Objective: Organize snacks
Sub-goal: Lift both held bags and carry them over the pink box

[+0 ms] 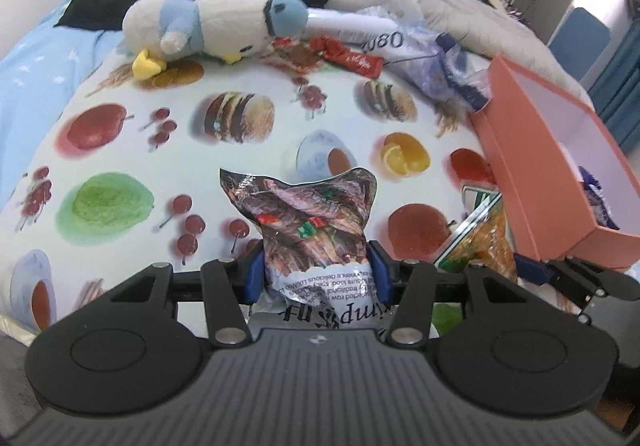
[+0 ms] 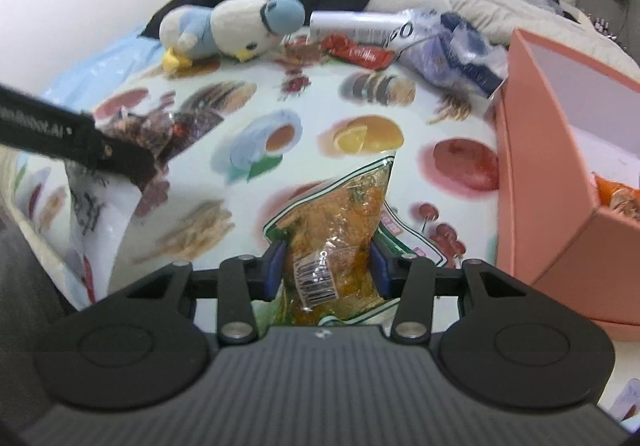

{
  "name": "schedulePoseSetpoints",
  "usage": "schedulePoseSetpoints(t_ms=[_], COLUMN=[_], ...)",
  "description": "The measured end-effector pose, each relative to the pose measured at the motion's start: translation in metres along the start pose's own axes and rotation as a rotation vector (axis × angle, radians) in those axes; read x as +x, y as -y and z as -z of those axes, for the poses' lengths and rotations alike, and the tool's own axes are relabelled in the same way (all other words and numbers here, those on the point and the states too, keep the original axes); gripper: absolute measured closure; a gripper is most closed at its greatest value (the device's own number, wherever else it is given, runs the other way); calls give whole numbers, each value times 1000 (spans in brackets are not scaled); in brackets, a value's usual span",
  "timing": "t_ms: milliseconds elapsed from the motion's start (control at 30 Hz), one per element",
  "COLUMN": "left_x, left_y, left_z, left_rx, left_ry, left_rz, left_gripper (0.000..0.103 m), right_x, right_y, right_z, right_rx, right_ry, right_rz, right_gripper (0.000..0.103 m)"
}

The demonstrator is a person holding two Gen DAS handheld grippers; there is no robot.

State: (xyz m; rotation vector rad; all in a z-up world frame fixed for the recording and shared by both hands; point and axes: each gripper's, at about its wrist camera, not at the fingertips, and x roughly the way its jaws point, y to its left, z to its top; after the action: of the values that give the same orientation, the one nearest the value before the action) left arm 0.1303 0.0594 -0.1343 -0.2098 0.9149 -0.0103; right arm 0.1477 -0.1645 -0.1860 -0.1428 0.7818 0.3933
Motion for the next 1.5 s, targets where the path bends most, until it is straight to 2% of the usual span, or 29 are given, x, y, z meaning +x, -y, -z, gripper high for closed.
schedulePoseSetpoints(t_ms=[367,600,767,933,1200,1500], left_x=[-52,-91,-106,-109,-96,-69], left_y=[7,31,53,78,125,187], left_z=[-13,-23,-26,-25,-23,-42], left_rx=[-47,-7,14,48,99,199], left_ry=[84,146,164,158,127,107], left_rz=[40,74,126,186,295,399], left_gripper=[46,46,46,46,46,46], right_x=[-67,-122,-149,-173,-202,-208], right_y=[16,19,23,32,67,107], right_z=[-24,-32,-33,-29,-5,8], right_rx=[107,182,227,238,292,348], right_ry=[128,221,262,286,278,289], right_rz=[77,89,111,161,273,365], right_gripper=[57,57,57,57,56,56])
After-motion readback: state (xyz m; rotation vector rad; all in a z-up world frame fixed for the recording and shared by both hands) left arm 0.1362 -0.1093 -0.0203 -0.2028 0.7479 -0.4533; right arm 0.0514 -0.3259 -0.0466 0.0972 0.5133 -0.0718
